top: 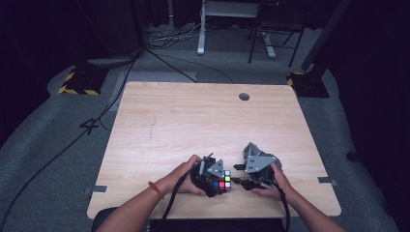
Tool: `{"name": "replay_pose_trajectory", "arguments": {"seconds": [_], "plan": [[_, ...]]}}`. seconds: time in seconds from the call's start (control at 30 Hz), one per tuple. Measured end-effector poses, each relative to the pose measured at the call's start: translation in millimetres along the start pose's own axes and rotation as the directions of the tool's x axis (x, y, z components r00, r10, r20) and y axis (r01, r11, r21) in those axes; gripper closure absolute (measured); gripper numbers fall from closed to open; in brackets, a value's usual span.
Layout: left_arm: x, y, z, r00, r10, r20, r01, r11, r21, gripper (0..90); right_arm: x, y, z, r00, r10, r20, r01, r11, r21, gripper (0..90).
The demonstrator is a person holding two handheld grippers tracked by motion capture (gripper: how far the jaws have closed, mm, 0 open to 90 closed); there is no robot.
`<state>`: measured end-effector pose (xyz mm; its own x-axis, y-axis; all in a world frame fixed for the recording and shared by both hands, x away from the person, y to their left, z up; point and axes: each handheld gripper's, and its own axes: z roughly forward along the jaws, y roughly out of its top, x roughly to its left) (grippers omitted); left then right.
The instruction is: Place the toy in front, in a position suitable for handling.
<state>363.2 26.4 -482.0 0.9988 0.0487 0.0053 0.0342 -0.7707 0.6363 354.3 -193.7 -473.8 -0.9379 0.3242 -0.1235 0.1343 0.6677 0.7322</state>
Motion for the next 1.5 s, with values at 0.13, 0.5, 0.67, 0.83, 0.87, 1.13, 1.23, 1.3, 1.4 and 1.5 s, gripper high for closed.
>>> {"name": "replay_pose_trajectory", "arguments": {"seconds": [0.13,0.5,0.67,0.83,0.87,1.13,1.23,1.3,1.4,1.5], "plan": [[-0.2,0.1,0.2,0.9999,0.002,0.01,-0.002,1.0,0.001,32.6,2.1,3.4,-0.5,0.9999,-0.009,0.007,0.009,1.0,-0.024,52.5],[-3.2,1.5,-2.0,0.9996,0.027,-0.004,-0.027,0.9996,0.007,30.0,7.2,18.7,0.6,0.9998,-0.02,0.003,0.02,0.997,-0.075,53.5],[-3.5,0.6,-4.6,0.9995,0.03,0.0,-0.03,0.9995,0.008,31.0,11.5,27.5,3.1,0.9994,-0.035,0.005,0.035,0.995,-0.092,53.4],[-4.0,-1.6,-5.0,0.9995,0.032,0.006,-0.032,0.9995,-0.007,32.5,12.9,31.8,2.2,0.9989,-0.042,0.019,0.044,0.995,-0.092,49.0],[-4.2,-1.6,-4.9,0.9994,0.034,0.0,-0.034,0.9994,-0.008,32.8,12.2,30.6,1.2,0.999,-0.036,0.024,0.038,0.996,-0.084,48.1],[-7.4,1.1,-8.6,0.9981,0.044,-0.043,-0.047,0.9967,-0.066,32.9,-3.7,5.3,-4.7,0.9976,0.022,0.065,-0.023,1.0,0.018,47.6],[-6.4,0.8,-7.9,0.9992,0.031,-0.027,-0.033,0.9959,-0.084,32.8,-3.2,-3.7,3.9,0.9996,0.018,0.022,-0.019,0.997,0.08,45.5],[-5.3,0.7,-5.6,0.9995,0.025,-0.016,-0.027,0.9956,-0.09,32.8,-1.7,-5.6,7.5,0.9997,0.024,-0.009,-0.023,0.996,0.081,44.0],[-4.6,0.2,-1.7,0.9995,0.018,-0.027,-0.02,0.9971,-0.074,32.4,-0.3,-3.7,7.2,0.9975,0.045,-0.054,-0.044,0.999,0.032,43.9],[-2.1,-1.1,-2.9,0.9999,-0.008,-0.007,0.007,0.9965,-0.083,31.4,-1.1,-3.0,4.0,0.9936,0.078,-0.082,-0.08,0.997,-0.018,44.0]]}}
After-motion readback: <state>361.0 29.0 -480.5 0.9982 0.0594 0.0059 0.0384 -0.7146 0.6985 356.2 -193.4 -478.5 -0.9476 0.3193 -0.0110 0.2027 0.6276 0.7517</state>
